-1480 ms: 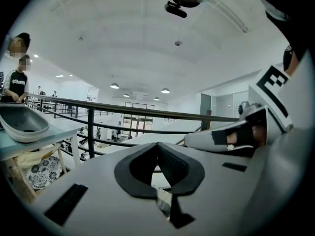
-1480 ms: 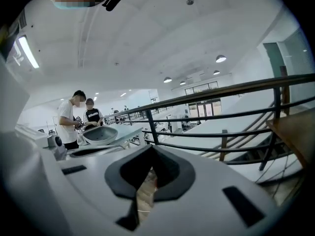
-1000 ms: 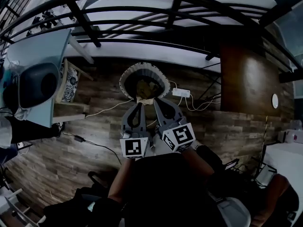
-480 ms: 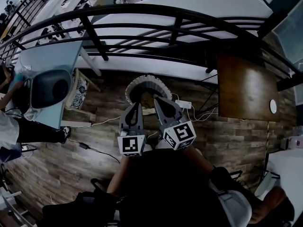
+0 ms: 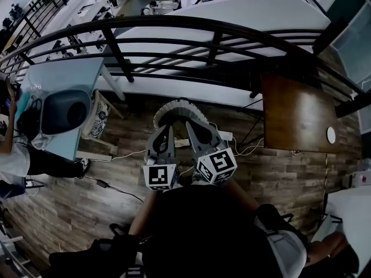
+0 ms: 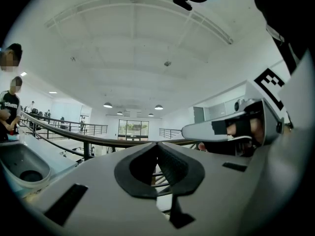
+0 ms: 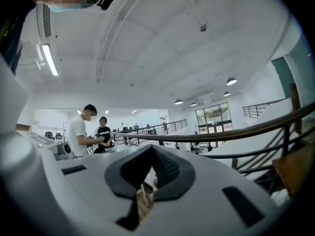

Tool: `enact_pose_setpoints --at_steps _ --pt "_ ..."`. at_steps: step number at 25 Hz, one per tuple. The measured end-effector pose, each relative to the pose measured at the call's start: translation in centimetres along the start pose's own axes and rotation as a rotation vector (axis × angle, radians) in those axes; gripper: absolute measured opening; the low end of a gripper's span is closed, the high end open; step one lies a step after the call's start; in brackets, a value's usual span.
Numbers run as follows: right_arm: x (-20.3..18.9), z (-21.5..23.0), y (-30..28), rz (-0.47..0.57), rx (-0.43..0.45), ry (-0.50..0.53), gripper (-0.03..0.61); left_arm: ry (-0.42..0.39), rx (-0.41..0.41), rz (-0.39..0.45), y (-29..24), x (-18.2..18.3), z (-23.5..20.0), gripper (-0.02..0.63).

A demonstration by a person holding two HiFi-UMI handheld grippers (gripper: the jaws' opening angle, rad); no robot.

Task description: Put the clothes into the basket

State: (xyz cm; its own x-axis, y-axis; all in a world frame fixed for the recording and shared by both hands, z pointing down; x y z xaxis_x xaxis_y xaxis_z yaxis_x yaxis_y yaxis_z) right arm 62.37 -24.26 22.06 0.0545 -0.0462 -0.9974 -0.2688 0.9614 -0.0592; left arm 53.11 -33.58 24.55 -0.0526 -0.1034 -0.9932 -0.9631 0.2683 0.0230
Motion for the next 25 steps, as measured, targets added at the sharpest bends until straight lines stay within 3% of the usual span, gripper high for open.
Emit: enact_pose_setpoints --at_steps 25 --pt "-0.8 -0.9 -0.3 -0.021 0.006 0.011 0.008 0.009 0.036 0.002 1.5 -0.4 -0.7 0.014"
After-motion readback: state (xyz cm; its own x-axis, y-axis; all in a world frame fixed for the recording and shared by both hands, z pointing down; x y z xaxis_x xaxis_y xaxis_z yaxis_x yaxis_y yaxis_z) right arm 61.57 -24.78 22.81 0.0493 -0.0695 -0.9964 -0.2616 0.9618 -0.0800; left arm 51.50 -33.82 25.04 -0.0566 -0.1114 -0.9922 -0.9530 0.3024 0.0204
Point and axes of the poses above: the fingertips, and each gripper's own axes: y backward along the fingers, z to its right, x out of its top, the point moved 7 cm from there along y, backward along the fingers, and after that the axes turned 6 degrees about y, right-handed, at the moved point
